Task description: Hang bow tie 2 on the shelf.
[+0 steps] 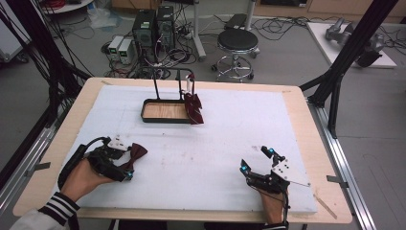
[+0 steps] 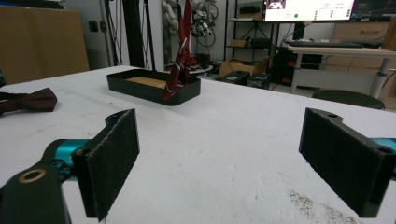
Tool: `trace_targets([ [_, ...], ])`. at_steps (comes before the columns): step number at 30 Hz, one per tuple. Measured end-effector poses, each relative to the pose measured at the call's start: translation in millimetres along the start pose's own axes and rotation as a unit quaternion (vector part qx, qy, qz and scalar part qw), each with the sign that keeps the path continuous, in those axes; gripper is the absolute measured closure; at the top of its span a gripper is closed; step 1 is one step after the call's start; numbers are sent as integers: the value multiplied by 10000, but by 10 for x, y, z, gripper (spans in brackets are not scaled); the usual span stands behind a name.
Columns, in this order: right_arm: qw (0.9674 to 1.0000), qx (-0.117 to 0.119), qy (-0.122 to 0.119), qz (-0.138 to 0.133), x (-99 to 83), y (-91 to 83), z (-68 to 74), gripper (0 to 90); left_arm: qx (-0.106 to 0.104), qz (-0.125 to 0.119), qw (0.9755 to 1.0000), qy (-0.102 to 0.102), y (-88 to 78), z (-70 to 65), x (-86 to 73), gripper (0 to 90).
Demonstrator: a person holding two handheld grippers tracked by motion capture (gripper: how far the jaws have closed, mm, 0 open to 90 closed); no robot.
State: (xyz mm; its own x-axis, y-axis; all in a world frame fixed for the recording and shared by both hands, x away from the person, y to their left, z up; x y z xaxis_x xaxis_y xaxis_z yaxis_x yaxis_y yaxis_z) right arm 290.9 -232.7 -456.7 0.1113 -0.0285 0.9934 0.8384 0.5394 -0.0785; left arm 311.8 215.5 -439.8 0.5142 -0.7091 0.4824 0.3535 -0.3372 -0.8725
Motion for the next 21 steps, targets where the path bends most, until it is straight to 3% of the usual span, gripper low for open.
trace_targets([
  [2, 10000, -6, 2, 1, 0, 0, 1, 114, -104, 93, 9999, 6, 40, -13, -23, 266],
  [8, 10000, -11, 2, -2, 0, -1, 0, 114, -151, 228, 9996, -7, 84, -10, -64, 311],
  [21, 10000, -43, 9, -12, 1, 0, -7, 114, -301, 457, 9981, -267, 147, 13, -83, 476],
])
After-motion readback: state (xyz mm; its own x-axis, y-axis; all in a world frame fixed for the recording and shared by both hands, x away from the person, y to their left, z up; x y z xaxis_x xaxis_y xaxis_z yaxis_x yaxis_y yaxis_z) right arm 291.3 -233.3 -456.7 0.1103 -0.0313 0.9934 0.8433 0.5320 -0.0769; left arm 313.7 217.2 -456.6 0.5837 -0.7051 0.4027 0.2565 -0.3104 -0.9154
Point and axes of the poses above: each handheld gripper's, and its own axes: y roughly forward along the jaws, x roughly out of its top, z roughly to its left, the point moved 5 cm from there along y, roughly forward along the jaws, and after that the axes turned 4 degrees about y, right-handed, at the moved point
